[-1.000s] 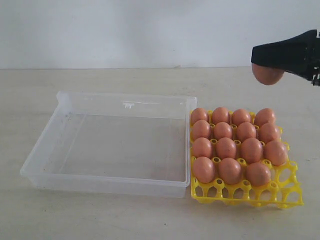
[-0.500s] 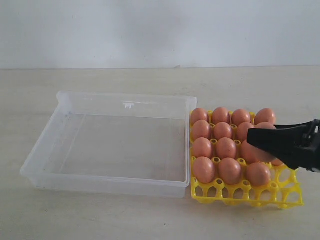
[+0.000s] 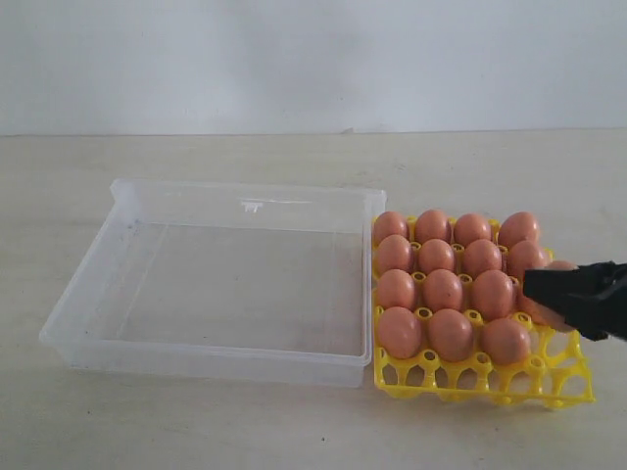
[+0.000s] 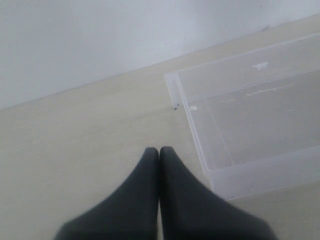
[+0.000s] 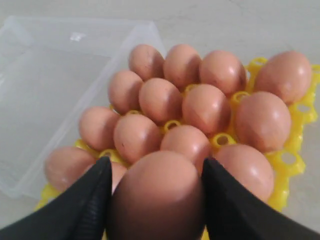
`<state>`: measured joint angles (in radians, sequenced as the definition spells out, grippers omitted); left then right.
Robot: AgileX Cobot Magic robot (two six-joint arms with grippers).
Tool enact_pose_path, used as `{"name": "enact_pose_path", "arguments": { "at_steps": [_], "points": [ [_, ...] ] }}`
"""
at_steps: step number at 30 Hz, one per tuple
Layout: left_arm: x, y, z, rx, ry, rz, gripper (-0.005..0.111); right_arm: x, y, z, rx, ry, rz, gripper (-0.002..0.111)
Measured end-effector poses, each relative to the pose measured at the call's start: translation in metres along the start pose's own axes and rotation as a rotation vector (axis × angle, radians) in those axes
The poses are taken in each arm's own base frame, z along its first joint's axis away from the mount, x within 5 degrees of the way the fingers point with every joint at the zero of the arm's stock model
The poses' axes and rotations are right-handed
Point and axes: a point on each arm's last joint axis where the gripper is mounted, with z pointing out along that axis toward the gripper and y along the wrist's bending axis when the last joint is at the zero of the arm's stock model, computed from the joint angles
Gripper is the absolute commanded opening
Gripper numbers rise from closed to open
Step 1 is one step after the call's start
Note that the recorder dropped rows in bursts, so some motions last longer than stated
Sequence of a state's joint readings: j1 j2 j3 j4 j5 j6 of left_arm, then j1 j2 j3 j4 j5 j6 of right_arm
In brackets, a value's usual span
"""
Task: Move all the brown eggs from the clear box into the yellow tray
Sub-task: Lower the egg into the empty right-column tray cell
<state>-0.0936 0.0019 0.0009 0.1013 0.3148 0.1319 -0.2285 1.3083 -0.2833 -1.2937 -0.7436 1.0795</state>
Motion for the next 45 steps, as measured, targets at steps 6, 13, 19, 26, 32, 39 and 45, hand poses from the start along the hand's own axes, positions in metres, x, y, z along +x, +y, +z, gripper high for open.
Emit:
{"name": "enact_pose_path", "arguments": {
  "at_steps": [6, 13, 19, 26, 32, 39, 45],
  "points": [
    [0.000, 0.000, 0.000, 0.000, 0.000, 0.000, -0.004, 0.013, -0.003, -0.003, 0.074, 0.011, 0.006, 0.000],
    [0.000, 0.000, 0.000, 0.000, 0.000, 0.000, -0.004, 0.013, -0.010, -0.001, 0.135, -0.004, 0.020, 0.000],
    [0.000, 0.000, 0.000, 0.000, 0.000, 0.000, -0.004, 0.024, -0.021, 0.013, 0.124, 0.058, 0.073, 0.000],
    [0.000, 0.000, 0.000, 0.000, 0.000, 0.000, -0.004, 0.034, -0.026, 0.023, 0.097, 0.106, 0.122, 0.000],
    [0.000, 0.000, 0.000, 0.000, 0.000, 0.000, -0.004, 0.033, -0.026, 0.026, 0.075, 0.073, 0.136, 0.000],
    [0.000, 0.000, 0.000, 0.000, 0.000, 0.000, -0.004, 0.031, -0.027, 0.026, 0.083, 0.055, 0.094, 0.000],
    [0.000, 0.000, 0.000, 0.000, 0.000, 0.000, -0.004, 0.031, -0.021, 0.029, 0.054, 0.063, 0.048, 0.035]
  ]
}}
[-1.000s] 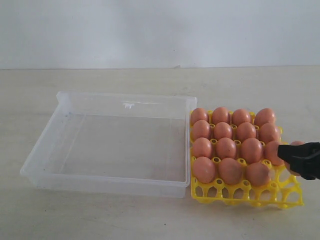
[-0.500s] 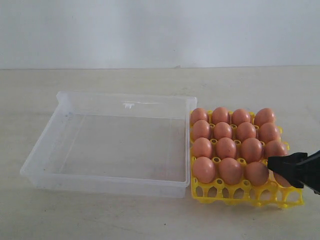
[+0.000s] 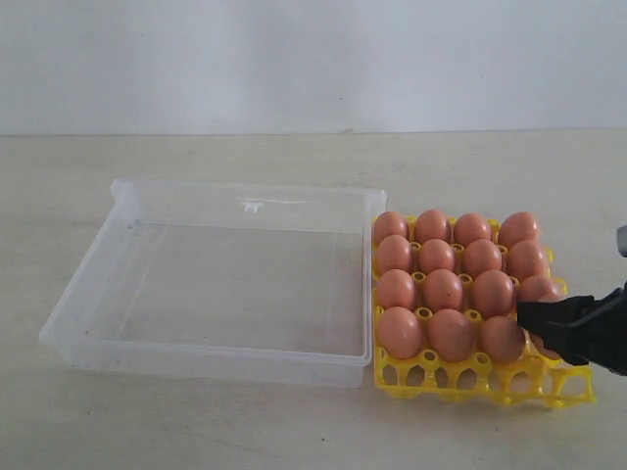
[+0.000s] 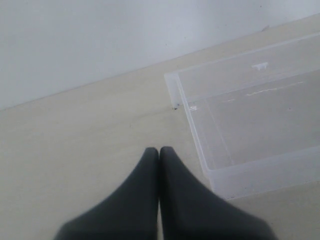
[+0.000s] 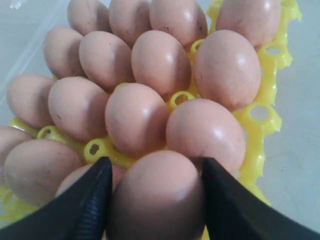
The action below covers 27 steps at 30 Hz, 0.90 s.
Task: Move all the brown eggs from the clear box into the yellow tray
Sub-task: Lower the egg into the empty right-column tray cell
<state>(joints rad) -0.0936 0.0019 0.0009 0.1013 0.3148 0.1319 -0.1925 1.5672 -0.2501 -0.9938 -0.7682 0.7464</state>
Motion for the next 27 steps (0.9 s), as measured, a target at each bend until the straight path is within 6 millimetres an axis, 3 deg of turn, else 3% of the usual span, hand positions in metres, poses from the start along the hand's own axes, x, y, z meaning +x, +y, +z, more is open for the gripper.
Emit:
{"name": "enact_pose_path", "arguments": {
  "at_steps": [1, 3, 27],
  "points": [
    [0.0000, 0.0000, 0.0000, 0.000, 0.000, 0.000, -0.004, -0.0001, 0.0007, 0.0004, -0.001, 0.000, -0.007, 0.048],
    [0.0000, 0.0000, 0.0000, 0.000, 0.000, 0.000, -0.004, 0.0001, 0.0025, 0.0018, -0.002, 0.005, -0.013, 0.054],
    [0.0000, 0.0000, 0.0000, 0.000, 0.000, 0.000, -0.004, 0.0006, -0.0007, 0.0025, 0.043, 0.015, -0.003, 0.054]
  ]
}}
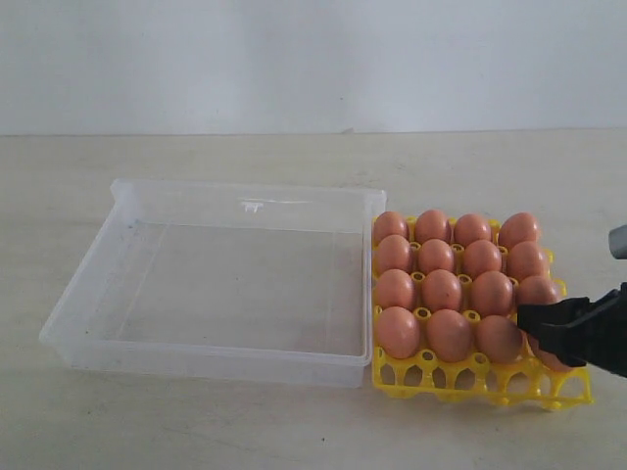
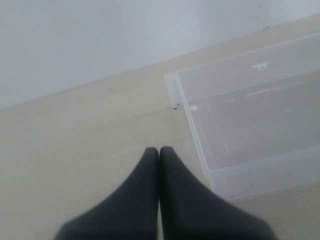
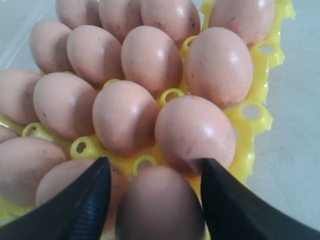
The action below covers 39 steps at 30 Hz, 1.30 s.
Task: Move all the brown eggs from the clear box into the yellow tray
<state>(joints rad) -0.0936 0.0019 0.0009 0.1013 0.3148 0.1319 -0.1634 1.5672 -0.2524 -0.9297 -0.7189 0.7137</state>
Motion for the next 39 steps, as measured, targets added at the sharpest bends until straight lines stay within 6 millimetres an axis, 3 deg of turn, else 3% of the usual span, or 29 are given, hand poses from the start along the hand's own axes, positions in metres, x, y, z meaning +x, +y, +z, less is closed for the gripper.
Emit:
{"name": "enact_pose_path", "arguments": {
  "at_steps": [17, 19, 21, 22, 25, 27, 29, 32, 34, 36, 39],
  "points": [
    [0.000, 0.000, 0.000, 0.000, 0.000, 0.000, -0.004, -0.019, 0.005, -0.002, -0.055, -0.213, 0.026, 0.054],
    [0.000, 0.000, 0.000, 0.000, 0.000, 0.000, -0.004, -0.026, 0.007, -0.004, -0.088, -0.292, 0.041, 0.048],
    [0.000, 0.000, 0.000, 0.000, 0.000, 0.000, -0.004, -0.034, 0.010, -0.007, -0.128, -0.382, 0.052, 0.024],
    [0.000, 0.000, 0.000, 0.000, 0.000, 0.000, -0.004, -0.037, 0.012, -0.009, -0.146, -0.414, 0.052, 0.002],
    [0.000, 0.000, 0.000, 0.000, 0.000, 0.000, -0.004, -0.040, 0.021, -0.014, -0.206, -0.447, -0.051, 0.000],
    [0.000, 0.000, 0.000, 0.000, 0.000, 0.000, -0.004, -0.038, 0.026, -0.019, -0.180, -0.375, -0.171, 0.000],
    [0.000, 0.000, 0.000, 0.000, 0.000, 0.000, -0.004, -0.038, 0.022, -0.028, -0.033, -0.294, -0.214, 0.000],
    [0.000, 0.000, 0.000, 0.000, 0.000, 0.000, -0.004, -0.057, 0.003, -0.057, 0.382, -0.190, -0.073, 0.000],
    [0.000, 0.000, 0.000, 0.000, 0.000, 0.000, -0.004, -0.066, -0.002, -0.071, 0.503, -0.113, -0.006, 0.000],
    [0.000, 0.000, 0.000, 0.000, 0.000, 0.000, -0.004, -0.077, -0.006, -0.084, 0.608, 0.016, 0.007, 0.000],
    [0.000, 0.000, 0.000, 0.000, 0.000, 0.000, -0.004, -0.081, -0.007, -0.101, 0.693, 0.367, 0.019, 0.000]
  ]
}}
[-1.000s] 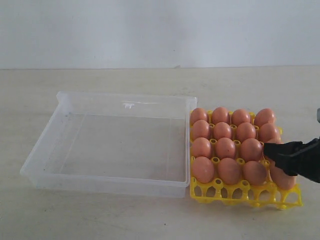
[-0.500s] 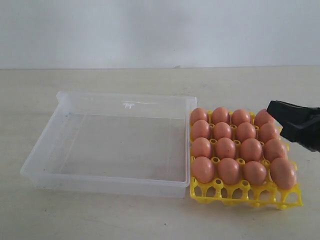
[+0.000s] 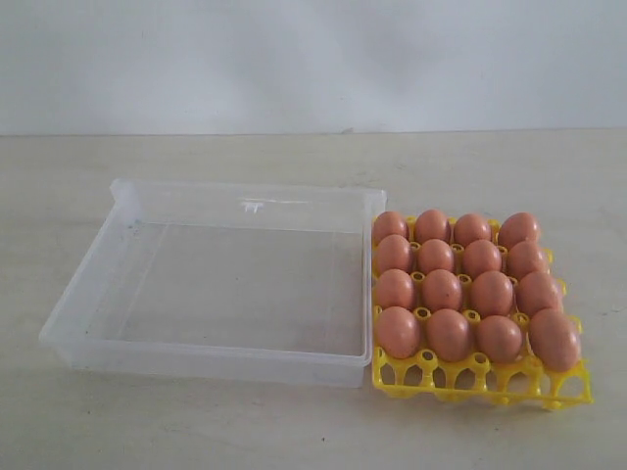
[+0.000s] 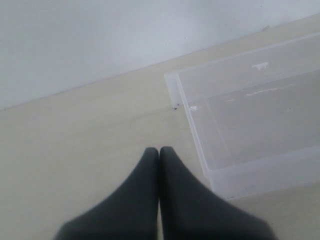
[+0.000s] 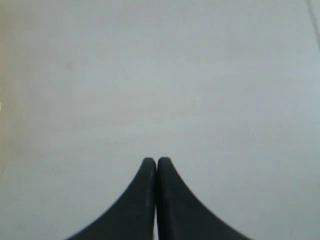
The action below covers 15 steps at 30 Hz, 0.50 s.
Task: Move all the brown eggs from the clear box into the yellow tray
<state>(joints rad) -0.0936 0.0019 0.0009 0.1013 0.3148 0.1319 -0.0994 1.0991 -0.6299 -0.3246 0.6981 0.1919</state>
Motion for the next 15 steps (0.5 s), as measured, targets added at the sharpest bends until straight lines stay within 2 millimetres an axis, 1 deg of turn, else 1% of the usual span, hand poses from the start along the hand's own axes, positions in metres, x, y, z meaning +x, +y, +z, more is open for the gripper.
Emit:
{"name": "enact_pose_path", "arguments": {
  "at_steps": [1, 3, 5, 7, 9, 15],
  "points": [
    [0.000, 0.000, 0.000, 0.000, 0.000, 0.000, -0.004, 0.000, 0.001, -0.005, -0.032, 0.098, -0.027, 0.000],
    [0.000, 0.000, 0.000, 0.000, 0.000, 0.000, -0.004, -0.004, 0.014, -0.012, -0.199, 0.204, -0.053, 0.000],
    [0.000, 0.000, 0.000, 0.000, 0.000, 0.000, -0.004, -0.013, 0.033, -0.018, -0.415, 0.222, -0.076, 0.000],
    [0.000, 0.000, 0.000, 0.000, 0.000, 0.000, -0.004, -0.021, 0.046, -0.018, -0.548, 0.220, -0.086, 0.000],
    [0.000, 0.000, 0.000, 0.000, 0.000, 0.000, -0.004, -0.025, 0.056, -0.009, -0.615, 0.254, -0.082, 0.000],
    [0.000, 0.000, 0.000, 0.000, 0.000, 0.000, -0.004, -0.022, 0.080, 0.028, -0.656, 0.424, -0.124, 0.000]
  ]
}}
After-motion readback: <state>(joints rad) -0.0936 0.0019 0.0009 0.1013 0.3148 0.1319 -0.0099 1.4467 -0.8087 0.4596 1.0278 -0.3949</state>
